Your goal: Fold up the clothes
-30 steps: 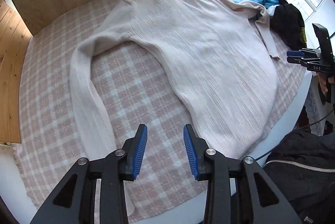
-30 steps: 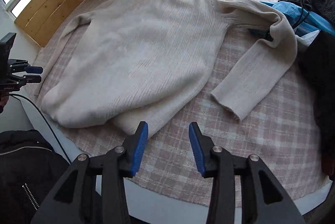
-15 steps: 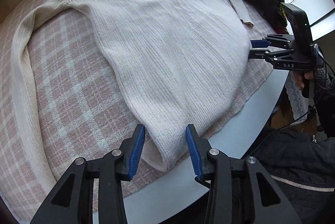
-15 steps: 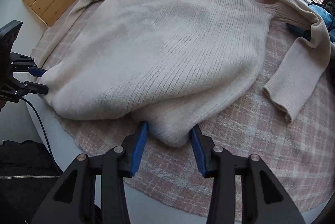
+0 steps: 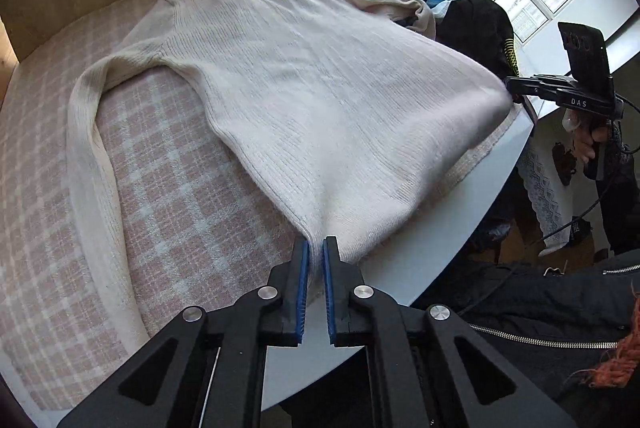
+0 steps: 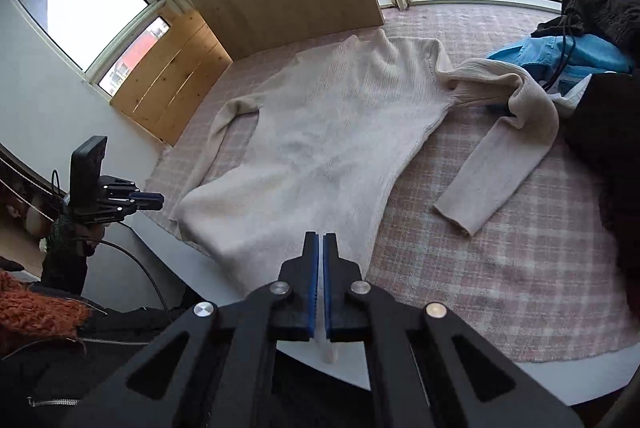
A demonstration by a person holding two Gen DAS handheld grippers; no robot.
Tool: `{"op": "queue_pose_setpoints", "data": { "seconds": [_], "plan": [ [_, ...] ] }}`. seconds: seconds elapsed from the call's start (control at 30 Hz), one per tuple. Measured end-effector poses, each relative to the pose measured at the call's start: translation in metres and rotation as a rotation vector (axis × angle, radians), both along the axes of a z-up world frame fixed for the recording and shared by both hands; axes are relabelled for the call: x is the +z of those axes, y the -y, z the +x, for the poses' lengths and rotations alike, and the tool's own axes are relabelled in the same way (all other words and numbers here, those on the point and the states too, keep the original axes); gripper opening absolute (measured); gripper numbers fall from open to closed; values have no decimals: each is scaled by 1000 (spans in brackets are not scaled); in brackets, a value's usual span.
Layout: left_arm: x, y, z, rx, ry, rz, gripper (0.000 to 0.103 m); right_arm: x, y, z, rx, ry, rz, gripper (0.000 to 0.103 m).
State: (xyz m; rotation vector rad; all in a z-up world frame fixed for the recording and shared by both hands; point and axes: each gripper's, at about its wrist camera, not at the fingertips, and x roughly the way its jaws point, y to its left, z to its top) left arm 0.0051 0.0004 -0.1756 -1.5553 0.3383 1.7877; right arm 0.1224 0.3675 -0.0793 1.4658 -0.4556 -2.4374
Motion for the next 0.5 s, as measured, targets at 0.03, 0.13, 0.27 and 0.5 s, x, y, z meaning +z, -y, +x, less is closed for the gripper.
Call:
{"op": "queue_pose_setpoints", "data": {
  "seconds": [0.03, 0.13, 0.27, 0.5],
  "plan": [
    [2, 3, 0, 4, -6, -6, 9, 0, -11, 2, -52, 20, 49, 21],
    [7, 10, -1, 16, -26, -24, 40, -31, -16, 4, -113, 91, 255, 38],
    [14, 20, -2, 32, -52, -48, 40, -78, -2, 4, -76, 160, 254, 38],
    [27, 11, -32, 49, -143, -69, 40, -72, 17, -51, -40, 65, 345, 38]
  ]
}}
